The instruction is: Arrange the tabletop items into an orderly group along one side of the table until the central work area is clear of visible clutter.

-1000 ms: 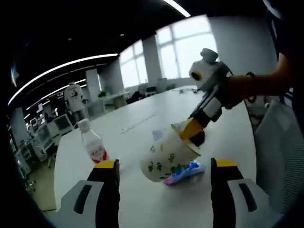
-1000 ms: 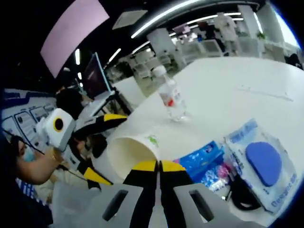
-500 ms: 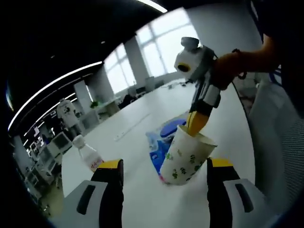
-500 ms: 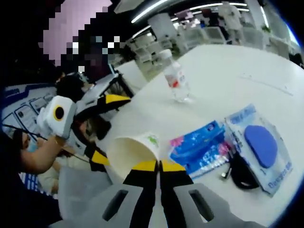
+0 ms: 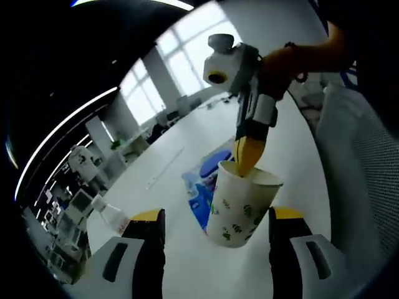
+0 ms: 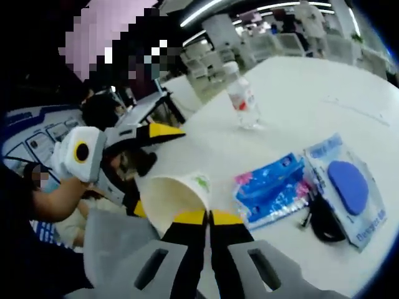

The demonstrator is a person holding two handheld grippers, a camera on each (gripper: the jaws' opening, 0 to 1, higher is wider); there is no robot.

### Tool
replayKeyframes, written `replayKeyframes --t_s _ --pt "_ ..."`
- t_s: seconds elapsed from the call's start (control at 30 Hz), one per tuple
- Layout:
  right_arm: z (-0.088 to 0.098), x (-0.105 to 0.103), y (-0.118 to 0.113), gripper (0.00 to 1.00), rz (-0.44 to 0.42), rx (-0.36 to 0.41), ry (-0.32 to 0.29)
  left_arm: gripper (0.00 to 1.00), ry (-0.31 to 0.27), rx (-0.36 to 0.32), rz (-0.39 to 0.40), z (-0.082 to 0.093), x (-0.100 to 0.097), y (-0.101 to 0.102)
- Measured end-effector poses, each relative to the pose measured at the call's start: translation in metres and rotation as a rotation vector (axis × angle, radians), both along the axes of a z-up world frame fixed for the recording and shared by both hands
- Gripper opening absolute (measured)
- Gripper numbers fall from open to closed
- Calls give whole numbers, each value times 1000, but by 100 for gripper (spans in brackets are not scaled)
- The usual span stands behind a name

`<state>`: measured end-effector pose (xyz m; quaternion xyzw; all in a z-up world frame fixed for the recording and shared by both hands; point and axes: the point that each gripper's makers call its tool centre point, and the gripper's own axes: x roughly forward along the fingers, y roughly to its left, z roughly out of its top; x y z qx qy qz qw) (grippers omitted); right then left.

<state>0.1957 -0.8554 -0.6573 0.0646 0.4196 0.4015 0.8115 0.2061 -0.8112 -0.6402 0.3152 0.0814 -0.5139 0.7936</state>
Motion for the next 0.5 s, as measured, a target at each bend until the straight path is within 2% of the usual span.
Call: replayKeyframes --t_s 0.1,0.33,0.5 --pt "0 -2 -1 0 15 -14 -15 54 12 42 -32 -4 -8 -4" --pt "-3 -10 -1 0 54 -38 -12 51 -11 122 -97 -10 -18 -10" --pt "-1 -12 -3 0 78 -53 -42 41 -27 166 -138 -12 -27 -14"
